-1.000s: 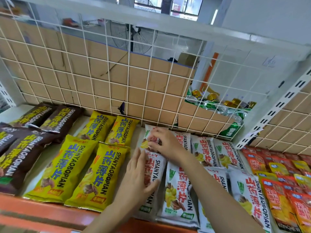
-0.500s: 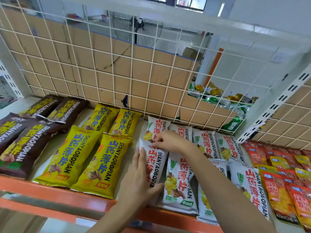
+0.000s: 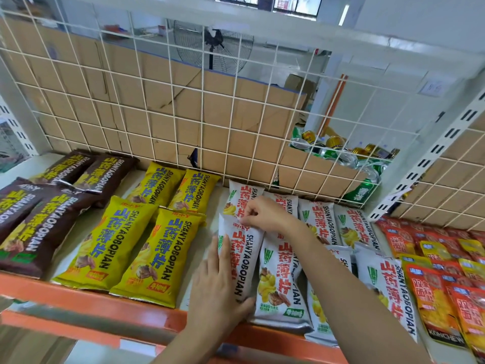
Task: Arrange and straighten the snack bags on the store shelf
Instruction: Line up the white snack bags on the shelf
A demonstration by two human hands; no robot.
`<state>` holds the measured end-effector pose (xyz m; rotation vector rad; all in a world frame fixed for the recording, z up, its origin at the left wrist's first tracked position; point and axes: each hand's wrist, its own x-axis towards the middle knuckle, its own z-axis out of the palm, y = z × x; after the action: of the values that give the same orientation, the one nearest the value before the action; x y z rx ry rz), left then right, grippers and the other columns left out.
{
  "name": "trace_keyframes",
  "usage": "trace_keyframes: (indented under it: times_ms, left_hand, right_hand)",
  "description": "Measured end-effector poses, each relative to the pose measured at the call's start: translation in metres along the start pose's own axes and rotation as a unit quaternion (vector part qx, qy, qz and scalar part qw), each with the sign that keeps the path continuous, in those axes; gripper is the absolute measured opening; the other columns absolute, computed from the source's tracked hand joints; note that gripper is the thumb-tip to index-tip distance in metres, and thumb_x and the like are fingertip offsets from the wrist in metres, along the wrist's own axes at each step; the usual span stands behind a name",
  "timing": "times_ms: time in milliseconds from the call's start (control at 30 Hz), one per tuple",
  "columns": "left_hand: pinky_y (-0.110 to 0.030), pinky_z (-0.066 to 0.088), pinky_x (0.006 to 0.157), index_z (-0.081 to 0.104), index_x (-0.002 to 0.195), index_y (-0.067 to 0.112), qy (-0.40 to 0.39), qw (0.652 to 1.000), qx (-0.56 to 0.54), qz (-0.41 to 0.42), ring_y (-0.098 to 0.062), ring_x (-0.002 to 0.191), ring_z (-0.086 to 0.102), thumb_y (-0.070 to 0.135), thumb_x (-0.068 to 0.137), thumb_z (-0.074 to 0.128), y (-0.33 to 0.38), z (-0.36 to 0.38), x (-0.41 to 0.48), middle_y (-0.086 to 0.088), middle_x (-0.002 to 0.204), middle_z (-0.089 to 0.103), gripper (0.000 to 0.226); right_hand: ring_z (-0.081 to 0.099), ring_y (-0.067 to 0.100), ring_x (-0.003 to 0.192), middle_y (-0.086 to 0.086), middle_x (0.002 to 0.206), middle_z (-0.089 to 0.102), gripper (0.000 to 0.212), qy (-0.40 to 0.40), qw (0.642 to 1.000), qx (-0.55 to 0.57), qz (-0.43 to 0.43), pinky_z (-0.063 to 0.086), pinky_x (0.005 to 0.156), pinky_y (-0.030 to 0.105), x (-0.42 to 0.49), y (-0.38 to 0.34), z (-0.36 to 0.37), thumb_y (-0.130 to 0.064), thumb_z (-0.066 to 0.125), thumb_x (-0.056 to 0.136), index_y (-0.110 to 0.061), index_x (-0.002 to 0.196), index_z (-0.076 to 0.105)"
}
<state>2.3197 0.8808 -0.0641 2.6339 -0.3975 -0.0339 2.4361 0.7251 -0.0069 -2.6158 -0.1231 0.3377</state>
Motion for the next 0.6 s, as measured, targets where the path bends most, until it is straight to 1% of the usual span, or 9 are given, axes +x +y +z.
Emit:
trace_keyframes:
  times_ms: [67, 100, 167, 233, 300, 367, 433, 500, 600]
  left_hand:
    - [-0.039, 0.050, 0.086, 0.016, 0.146, 0.008, -0.010, 1.000, -0.010, -0.001, -0.036, 0.117, 0.053, 0.067, 0.047, 0.042, 0.001, 0.001, -0.003, -0.019, 0.148, 0.029, 0.119]
    - [-0.039, 0.044, 0.096, -0.001, 0.148, 0.012, -0.019, 1.000, 0.000, -0.008, -0.035, 0.128, 0.042, 0.070, 0.049, 0.037, 0.001, 0.001, -0.003, -0.017, 0.154, 0.010, 0.121]
    - [-0.034, 0.021, 0.112, -0.037, 0.135, 0.021, -0.039, 0.999, 0.016, -0.015, -0.026, 0.143, 0.005, 0.074, 0.048, 0.023, 0.001, 0.002, -0.003, -0.006, 0.149, -0.032, 0.118]
    - [-0.035, 0.006, 0.116, -0.042, 0.129, 0.022, -0.035, 0.999, 0.009, -0.017, -0.020, 0.141, -0.021, 0.077, 0.046, 0.018, 0.002, 0.000, -0.003, 0.000, 0.139, -0.044, 0.116]
    - [-0.035, -0.003, 0.115, -0.030, 0.135, 0.021, -0.016, 0.999, -0.020, -0.022, -0.015, 0.134, -0.031, 0.079, 0.049, 0.016, 0.001, -0.001, -0.001, -0.001, 0.142, -0.038, 0.114]
    - [-0.032, -0.006, 0.114, -0.011, 0.144, 0.020, 0.028, 0.999, -0.024, -0.008, -0.013, 0.138, -0.025, 0.076, 0.061, 0.018, -0.001, -0.003, 0.004, -0.002, 0.150, -0.024, 0.104]
    - [-0.033, 0.006, 0.115, 0.019, 0.146, 0.010, 0.085, 0.995, 0.007, 0.047, -0.019, 0.142, 0.002, 0.059, 0.077, 0.030, -0.003, -0.003, 0.015, -0.011, 0.154, 0.011, 0.085]
    - [-0.036, 0.015, 0.109, 0.040, 0.137, 0.000, 0.088, 0.990, 0.040, 0.104, -0.028, 0.136, 0.029, 0.040, 0.082, 0.036, -0.002, -0.003, 0.028, -0.016, 0.144, 0.038, 0.068]
    - [-0.038, 0.020, 0.106, 0.049, 0.130, -0.001, 0.064, 0.985, 0.075, 0.141, -0.032, 0.126, 0.047, 0.032, 0.083, 0.035, -0.001, -0.001, 0.038, -0.017, 0.136, 0.048, 0.060]
  right_hand:
    - [0.062, 0.017, 0.081, 0.001, 0.083, 0.068, 0.021, 0.011, 1.000, -0.005, 0.002, 0.048, 0.071, 0.035, 0.000, -0.001, 0.001, -0.035, 0.068, 0.081, -0.014, 0.078, 0.064]
    - [0.061, 0.016, 0.080, 0.000, 0.083, 0.067, 0.022, 0.019, 1.000, -0.006, 0.002, 0.046, 0.069, 0.033, -0.001, -0.002, 0.001, -0.035, 0.069, 0.080, -0.013, 0.079, 0.065]
    - [0.058, 0.014, 0.076, -0.002, 0.079, 0.064, 0.025, 0.036, 0.999, -0.008, 0.002, 0.042, 0.063, 0.030, -0.003, -0.003, 0.002, -0.036, 0.070, 0.078, -0.012, 0.080, 0.065]
    - [0.058, 0.015, 0.074, 0.001, 0.079, 0.064, 0.028, 0.054, 0.998, -0.008, 0.002, 0.042, 0.062, 0.031, -0.005, -0.002, 0.004, -0.038, 0.071, 0.076, -0.011, 0.080, 0.063]
    - [0.059, 0.019, 0.076, 0.003, 0.081, 0.064, 0.029, 0.076, 0.997, 0.004, 0.001, 0.045, 0.065, 0.034, -0.008, 0.000, 0.007, -0.039, 0.072, 0.075, -0.012, 0.081, 0.061]
    - [0.058, 0.018, 0.079, 0.000, 0.083, 0.064, 0.024, 0.105, 0.994, 0.014, -0.005, 0.046, 0.070, 0.035, -0.012, 0.003, 0.007, -0.038, 0.069, 0.078, -0.016, 0.083, 0.060]
    - [0.057, 0.014, 0.083, -0.005, 0.087, 0.063, 0.019, 0.136, 0.990, 0.025, -0.014, 0.046, 0.074, 0.033, -0.017, 0.005, 0.006, -0.037, 0.065, 0.082, -0.019, 0.086, 0.062]
    - [0.055, 0.011, 0.083, -0.007, 0.087, 0.062, 0.017, 0.133, 0.991, 0.020, -0.017, 0.043, 0.073, 0.029, -0.022, 0.006, 0.004, -0.038, 0.063, 0.084, -0.021, 0.089, 0.064]
    - [0.055, 0.014, 0.083, -0.001, 0.092, 0.064, 0.018, 0.091, 0.996, -0.019, 0.000, 0.041, 0.071, 0.028, -0.023, 0.009, 0.006, -0.037, 0.060, 0.086, -0.020, 0.092, 0.064]
